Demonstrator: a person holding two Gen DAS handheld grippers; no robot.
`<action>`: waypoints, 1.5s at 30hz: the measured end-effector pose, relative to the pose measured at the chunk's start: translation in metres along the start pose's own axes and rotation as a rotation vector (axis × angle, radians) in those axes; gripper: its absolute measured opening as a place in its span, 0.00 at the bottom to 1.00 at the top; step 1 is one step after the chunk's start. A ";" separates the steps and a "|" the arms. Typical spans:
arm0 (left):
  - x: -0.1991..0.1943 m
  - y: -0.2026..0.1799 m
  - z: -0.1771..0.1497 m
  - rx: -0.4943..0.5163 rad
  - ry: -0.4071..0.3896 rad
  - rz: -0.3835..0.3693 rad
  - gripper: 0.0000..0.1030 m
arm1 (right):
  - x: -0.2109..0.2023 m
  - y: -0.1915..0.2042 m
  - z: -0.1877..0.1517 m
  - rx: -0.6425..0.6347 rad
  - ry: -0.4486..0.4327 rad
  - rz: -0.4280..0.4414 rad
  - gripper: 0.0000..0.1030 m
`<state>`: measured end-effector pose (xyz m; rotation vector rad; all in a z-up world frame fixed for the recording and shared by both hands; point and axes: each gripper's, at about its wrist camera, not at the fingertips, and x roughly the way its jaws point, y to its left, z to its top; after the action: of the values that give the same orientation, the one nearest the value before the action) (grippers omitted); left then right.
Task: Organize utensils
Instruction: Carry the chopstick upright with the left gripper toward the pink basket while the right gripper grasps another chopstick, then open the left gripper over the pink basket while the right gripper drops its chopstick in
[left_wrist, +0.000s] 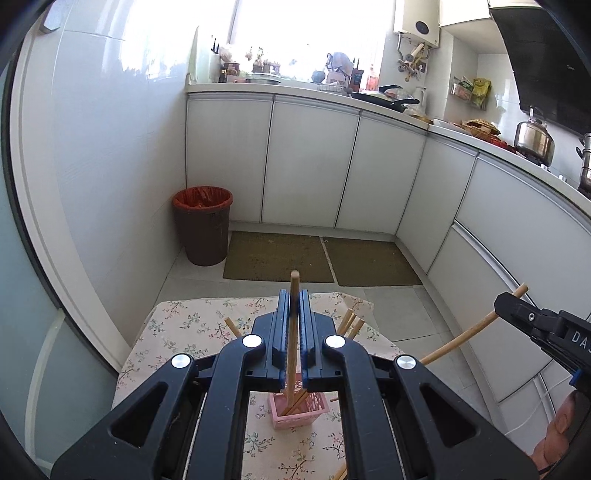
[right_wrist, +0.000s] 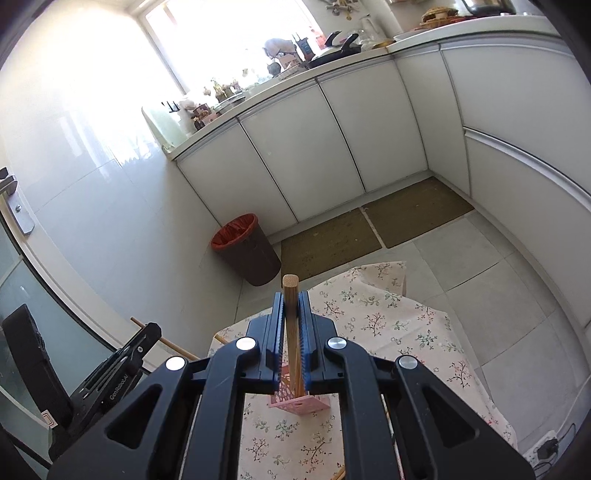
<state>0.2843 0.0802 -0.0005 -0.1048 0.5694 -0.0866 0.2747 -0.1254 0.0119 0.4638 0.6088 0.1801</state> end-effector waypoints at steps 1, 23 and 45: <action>0.005 0.001 -0.002 -0.003 0.008 -0.011 0.05 | 0.004 0.001 0.000 -0.007 0.001 -0.001 0.07; -0.030 0.050 -0.008 -0.183 -0.065 0.047 0.60 | 0.066 0.032 -0.026 -0.080 0.062 -0.023 0.07; -0.034 0.025 -0.026 -0.074 -0.052 0.131 0.83 | 0.014 0.035 -0.054 -0.263 -0.089 -0.199 0.60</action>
<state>0.2428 0.1071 -0.0077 -0.1406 0.5258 0.0643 0.2530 -0.0705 -0.0174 0.1545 0.5314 0.0486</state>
